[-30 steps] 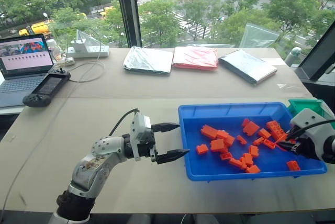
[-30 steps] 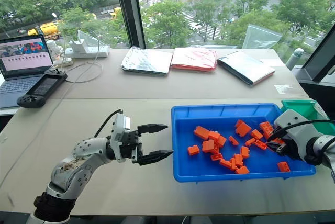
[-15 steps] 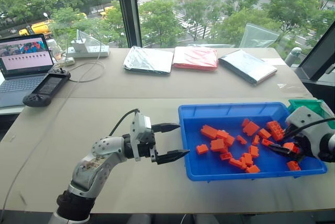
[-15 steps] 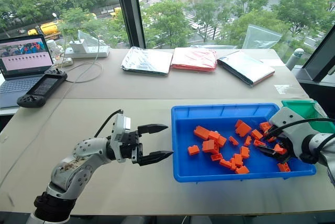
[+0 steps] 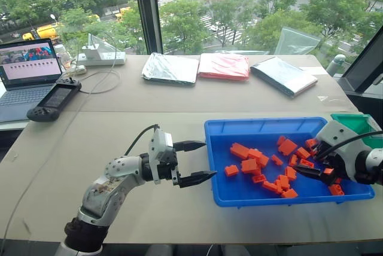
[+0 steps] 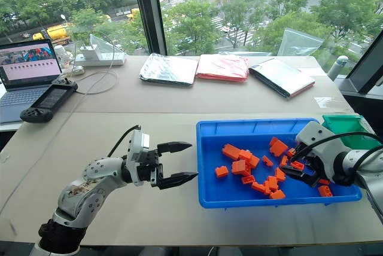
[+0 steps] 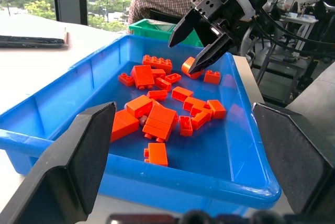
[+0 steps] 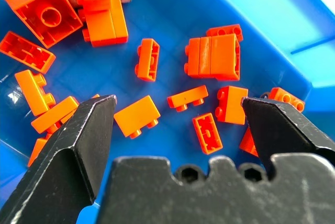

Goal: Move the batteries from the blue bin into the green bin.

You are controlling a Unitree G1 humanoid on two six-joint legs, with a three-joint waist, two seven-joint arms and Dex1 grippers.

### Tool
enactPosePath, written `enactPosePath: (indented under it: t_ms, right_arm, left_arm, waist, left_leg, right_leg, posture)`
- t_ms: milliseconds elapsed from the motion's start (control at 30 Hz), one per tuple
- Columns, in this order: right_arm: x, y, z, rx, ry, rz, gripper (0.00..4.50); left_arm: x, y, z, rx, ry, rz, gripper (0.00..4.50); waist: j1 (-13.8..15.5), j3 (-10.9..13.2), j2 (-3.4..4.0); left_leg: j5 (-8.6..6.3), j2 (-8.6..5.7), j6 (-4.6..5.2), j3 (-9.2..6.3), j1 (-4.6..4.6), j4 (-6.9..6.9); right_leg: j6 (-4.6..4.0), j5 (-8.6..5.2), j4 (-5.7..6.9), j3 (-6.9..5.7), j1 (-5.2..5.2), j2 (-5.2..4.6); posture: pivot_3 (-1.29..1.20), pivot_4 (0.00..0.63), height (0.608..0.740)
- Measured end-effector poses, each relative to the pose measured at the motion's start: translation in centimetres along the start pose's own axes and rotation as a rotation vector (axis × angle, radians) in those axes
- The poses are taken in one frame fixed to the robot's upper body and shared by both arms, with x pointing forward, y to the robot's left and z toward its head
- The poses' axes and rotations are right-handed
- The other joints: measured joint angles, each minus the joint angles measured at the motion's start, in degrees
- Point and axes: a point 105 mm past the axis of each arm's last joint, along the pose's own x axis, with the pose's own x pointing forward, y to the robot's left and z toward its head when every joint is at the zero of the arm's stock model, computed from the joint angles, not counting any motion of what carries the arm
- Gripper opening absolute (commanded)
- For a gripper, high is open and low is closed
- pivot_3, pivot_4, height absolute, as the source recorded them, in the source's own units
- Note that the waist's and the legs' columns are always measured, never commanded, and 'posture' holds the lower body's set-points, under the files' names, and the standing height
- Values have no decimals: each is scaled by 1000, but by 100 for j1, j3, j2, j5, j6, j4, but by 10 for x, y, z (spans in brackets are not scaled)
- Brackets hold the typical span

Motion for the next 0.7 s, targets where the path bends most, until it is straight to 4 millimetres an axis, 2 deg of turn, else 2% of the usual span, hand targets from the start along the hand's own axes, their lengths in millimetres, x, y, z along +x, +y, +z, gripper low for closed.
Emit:
enactPosePath:
  t_ms: [133, 333, 500, 700]
  right_arm:
    - [14, -12, 11, 59, -76, -56, 4458]
    - [48, 3, 2, 95, -67, -6, 4458]
    - [59, -6, 2, 79, -71, -40, 4458]
    - [73, -7, -7, 75, -37, -47, 4458]
  left_arm:
    - [0, 0, 0, 2, 0, 0, 4500]
    - [1, 0, 1, 5, -1, 0, 4500]
    - [1, 0, 2, 6, -2, 2, 4500]
    - [2, -1, 4, 16, -2, 4, 4500]
  waist:
    - [-30, 1, -3]
    - [-36, 1, -2]
    - [-54, 1, -2]
    - [-66, 1, -2]
  left_leg:
    - [0, 3, 0, -1, 3, -2]
    - [0, -4, 0, 0, -2, -2]
    - [0, -1, -1, -1, 0, -3]
    - [1, -2, -1, -1, 0, -3]
  right_leg:
    - [0, 0, 0, 0, 1, 4]
    - [0, 0, 1, 1, -3, -4]
    - [0, 0, 2, 0, -4, 0]
    - [0, 0, 3, 1, -5, -1]
  posture:
    - [0, 150, 740]
    - [0, 150, 740]
    - [0, 150, 740]
    - [0, 150, 740]
